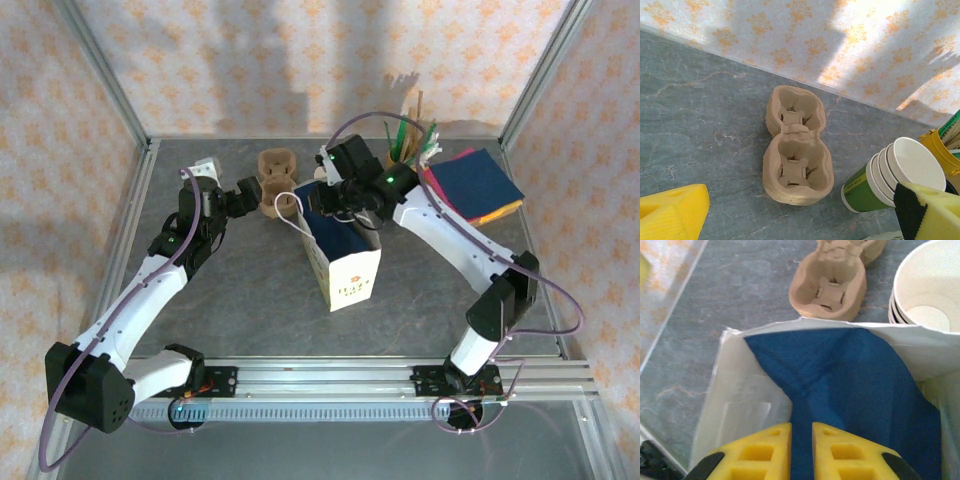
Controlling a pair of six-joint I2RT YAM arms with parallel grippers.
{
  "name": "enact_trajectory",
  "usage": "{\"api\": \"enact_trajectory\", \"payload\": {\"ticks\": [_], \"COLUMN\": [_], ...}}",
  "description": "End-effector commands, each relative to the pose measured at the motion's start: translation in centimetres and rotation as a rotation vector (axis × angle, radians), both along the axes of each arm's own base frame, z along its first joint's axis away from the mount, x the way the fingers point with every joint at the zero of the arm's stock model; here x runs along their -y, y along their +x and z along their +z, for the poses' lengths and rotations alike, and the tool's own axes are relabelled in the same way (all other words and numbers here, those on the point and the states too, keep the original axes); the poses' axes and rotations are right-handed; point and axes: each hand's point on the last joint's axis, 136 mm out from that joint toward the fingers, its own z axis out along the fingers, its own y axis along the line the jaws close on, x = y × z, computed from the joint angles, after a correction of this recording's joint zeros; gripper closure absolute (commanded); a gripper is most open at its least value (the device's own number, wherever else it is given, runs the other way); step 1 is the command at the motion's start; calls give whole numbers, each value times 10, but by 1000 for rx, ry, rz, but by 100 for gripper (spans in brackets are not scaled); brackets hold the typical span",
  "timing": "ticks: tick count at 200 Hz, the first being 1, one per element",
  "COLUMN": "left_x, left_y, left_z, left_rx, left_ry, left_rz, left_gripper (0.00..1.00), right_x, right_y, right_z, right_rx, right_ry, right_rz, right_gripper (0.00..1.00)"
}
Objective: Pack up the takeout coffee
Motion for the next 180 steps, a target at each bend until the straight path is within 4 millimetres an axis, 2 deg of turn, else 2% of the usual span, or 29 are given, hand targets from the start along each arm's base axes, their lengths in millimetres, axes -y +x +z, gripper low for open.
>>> {"api": "enact_trajectory", "payload": {"ticks": [1, 42, 66, 97, 130, 155, 168, 180], "left_x": [0, 0, 0, -1, -3, -8, -12, -18], "left_y": [6, 7, 7, 6, 6, 6, 7, 7], "left_z": [12, 11, 11, 13, 16, 27, 33, 38], "left_rx": [35, 33, 32, 34, 42, 66, 79, 95], "left_ry": [-19, -17, -13, -5, 2, 20, 41, 59], "left_rz": [-1, 1, -1, 3, 13, 28, 48, 75], "left_gripper": [4, 4, 4, 4, 4, 4, 4, 3], "right_x": [11, 15, 9, -3, 0, 25, 51, 81], "right_y": [10, 16, 16, 14, 18, 25, 32, 39], "right_z": [-6, -36, -32, 6, 67, 113, 131, 142], "right_rx": [33, 15, 10, 62, 194, 353, 427, 472], "right_ry": [-90, -191, -174, -66, 16, 48, 57, 72], "right_rz": [-71, -94, -79, -41, -53, -140, -226, -319], "right_gripper": [83, 80, 80, 78, 71, 63, 54, 51]}}
